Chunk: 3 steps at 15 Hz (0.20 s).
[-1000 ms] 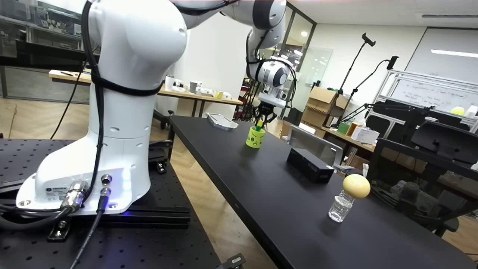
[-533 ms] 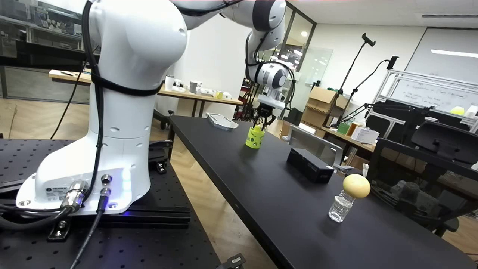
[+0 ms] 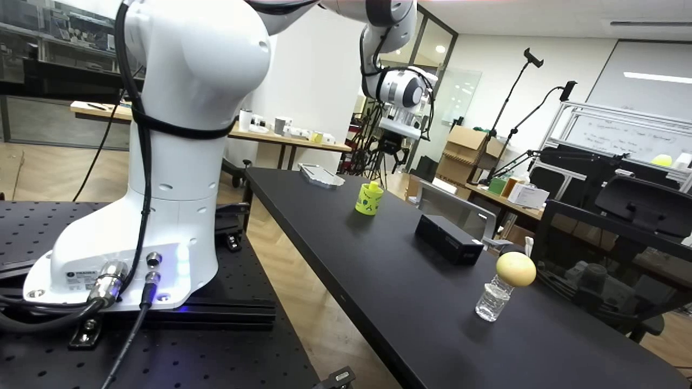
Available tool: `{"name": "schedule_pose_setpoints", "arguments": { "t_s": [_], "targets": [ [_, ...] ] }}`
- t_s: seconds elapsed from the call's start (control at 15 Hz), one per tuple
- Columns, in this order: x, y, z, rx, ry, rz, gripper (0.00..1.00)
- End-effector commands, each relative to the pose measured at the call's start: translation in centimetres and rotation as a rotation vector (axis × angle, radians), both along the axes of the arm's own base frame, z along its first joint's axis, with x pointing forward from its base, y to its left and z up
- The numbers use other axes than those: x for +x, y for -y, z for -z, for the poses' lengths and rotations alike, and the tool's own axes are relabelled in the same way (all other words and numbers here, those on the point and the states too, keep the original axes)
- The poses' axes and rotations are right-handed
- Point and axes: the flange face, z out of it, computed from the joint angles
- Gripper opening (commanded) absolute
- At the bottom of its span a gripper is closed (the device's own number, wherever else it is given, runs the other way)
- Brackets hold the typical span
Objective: Put the glue stick in the mug
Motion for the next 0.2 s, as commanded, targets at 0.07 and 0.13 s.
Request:
{"name": "schedule_pose_setpoints", "arguments": {
  "t_s": [0.07,0.13],
  "targets": [
    [-0.06,-0.06,-1.14,-0.002,0.004,-0.003,1.00],
    [-0.08,-0.09,-0.78,-0.002,0.000,-0.004,1.00]
  ]
}}
